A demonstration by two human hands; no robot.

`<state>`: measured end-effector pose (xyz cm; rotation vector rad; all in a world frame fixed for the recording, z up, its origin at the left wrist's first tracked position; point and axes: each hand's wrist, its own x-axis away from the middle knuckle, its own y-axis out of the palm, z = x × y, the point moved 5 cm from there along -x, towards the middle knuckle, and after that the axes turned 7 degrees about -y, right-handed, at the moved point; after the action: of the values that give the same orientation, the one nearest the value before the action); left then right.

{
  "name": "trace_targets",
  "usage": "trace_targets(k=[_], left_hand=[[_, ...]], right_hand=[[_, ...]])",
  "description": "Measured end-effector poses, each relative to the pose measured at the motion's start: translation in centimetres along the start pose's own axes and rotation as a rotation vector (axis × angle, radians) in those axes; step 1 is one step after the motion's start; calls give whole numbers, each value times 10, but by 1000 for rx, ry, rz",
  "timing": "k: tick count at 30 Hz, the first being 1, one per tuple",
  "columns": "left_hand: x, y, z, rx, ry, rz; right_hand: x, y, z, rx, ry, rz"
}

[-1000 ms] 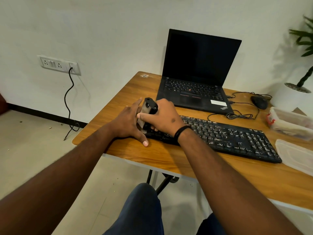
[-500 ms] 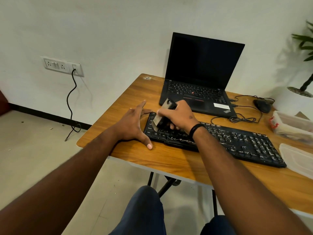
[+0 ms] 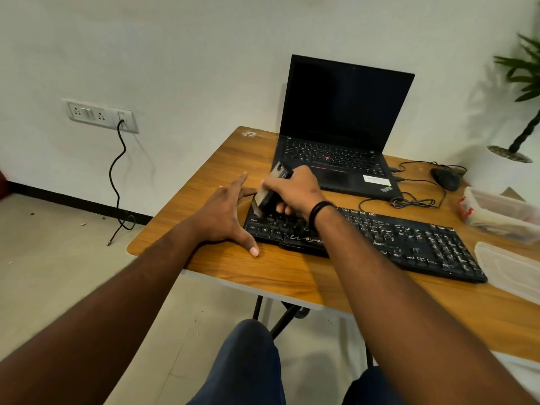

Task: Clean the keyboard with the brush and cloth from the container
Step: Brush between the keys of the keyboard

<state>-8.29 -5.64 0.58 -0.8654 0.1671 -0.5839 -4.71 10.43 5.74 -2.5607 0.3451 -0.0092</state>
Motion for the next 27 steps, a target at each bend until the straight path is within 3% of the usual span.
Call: trace_targets(k=[2, 7, 12, 18, 22, 27], left_hand=[[0, 0, 1, -3, 9, 1], [1, 0, 1, -5, -4, -1], [2, 0, 2, -14, -15, -2], [2, 3, 8, -4, 2, 17], [2, 18, 22, -3, 33, 110], [-2, 21, 21, -37, 24, 134]], right_hand=[[2, -12, 1, 5, 18, -104], [17, -21, 9, 66, -88, 90], [32, -23, 5, 6, -126, -150], [54, -48, 11, -142, -236, 151], [72, -64, 20, -190, -267, 259], [78, -65, 27, -38, -291, 69]])
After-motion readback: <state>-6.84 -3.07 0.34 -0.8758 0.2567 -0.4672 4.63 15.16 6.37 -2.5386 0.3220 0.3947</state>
